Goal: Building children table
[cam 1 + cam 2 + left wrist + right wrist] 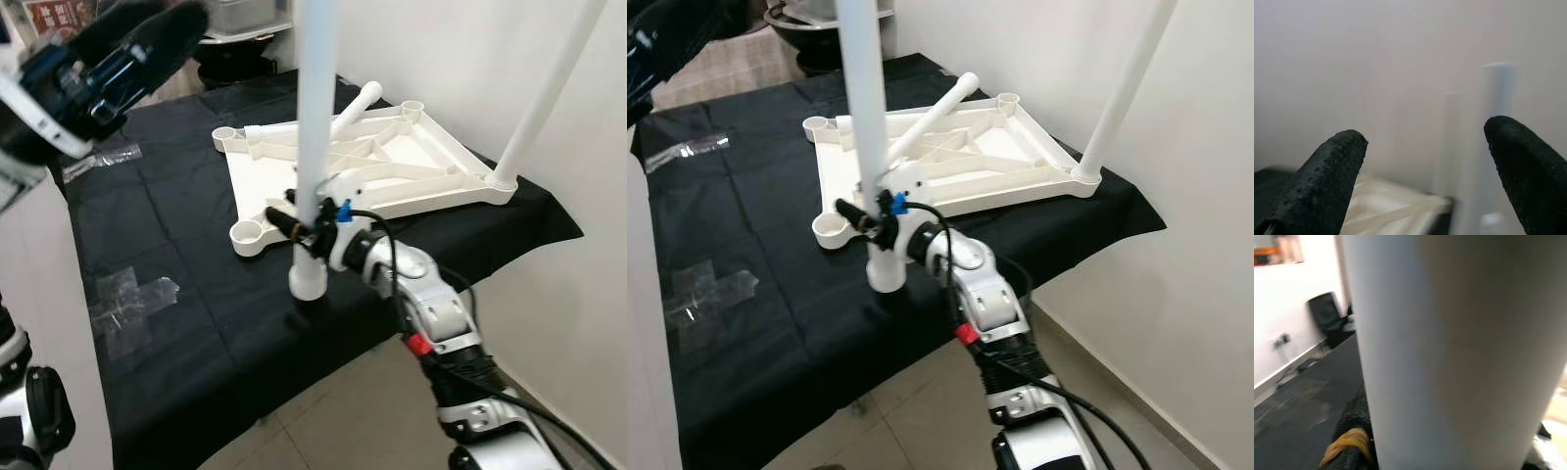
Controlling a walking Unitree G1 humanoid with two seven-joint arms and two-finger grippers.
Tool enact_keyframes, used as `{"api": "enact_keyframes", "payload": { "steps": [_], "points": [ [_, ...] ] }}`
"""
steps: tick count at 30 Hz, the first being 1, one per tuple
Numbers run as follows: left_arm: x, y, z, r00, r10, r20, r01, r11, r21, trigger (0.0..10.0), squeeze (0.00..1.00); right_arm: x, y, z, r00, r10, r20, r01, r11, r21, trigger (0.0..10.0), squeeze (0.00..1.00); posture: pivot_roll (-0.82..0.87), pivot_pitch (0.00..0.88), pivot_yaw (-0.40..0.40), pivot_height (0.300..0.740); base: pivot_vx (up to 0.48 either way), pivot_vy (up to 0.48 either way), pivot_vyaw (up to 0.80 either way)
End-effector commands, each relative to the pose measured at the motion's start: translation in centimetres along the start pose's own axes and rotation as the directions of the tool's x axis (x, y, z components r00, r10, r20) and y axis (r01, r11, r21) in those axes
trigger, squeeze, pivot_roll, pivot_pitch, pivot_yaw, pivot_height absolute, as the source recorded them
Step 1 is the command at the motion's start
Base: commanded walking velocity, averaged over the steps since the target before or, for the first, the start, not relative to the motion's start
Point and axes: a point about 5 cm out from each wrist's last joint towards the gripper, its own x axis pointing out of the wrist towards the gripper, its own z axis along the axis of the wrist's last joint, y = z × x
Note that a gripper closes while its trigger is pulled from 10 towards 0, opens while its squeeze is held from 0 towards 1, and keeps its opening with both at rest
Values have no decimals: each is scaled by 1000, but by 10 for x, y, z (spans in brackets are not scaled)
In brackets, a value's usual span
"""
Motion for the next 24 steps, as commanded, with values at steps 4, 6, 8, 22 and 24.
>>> {"api": "enact_keyframes", "payload": {
  "steps": [4, 6, 8, 22, 24],
  "points": [
    [-46, 0, -111, 900, 341, -270, -357, 934, -9, 10000, 0, -21, -12, 0, 994, -93, 62, 87, 992, 96, 10000, 0, -12, 0, -12, 740, 0, 0, 0],
    [-46, 0, -111, 900, 341, -270, -357, 934, -9, 10000, 0, -21, -12, 0, 994, -93, 62, 87, 992, 96, 10000, 0, -12, 0, -12, 740, 0, 0, 0],
    [-55, -11, -137, 871, 359, -335, -393, 919, -37, 10000, 0, -25, -10, -1, 993, -97, 70, 88, 989, 117, 10000, 0, -15, 0, -12, 740, 0, 0, 0],
    [-80, -83, -214, 800, 300, -520, -380, 924, -51, 10000, 0, -55, 18, -28, 997, -74, 19, 70, 985, 160, 10000, 0, -53, 0, -19, 740, 0, 0, 0],
    [-80, -84, -216, 799, 306, -518, -385, 921, -50, 10000, 0, -55, 19, -28, 997, -73, 19, 69, 985, 158, 10000, 0, -53, 0, -20, 740, 0, 0, 0]
  ]
}}
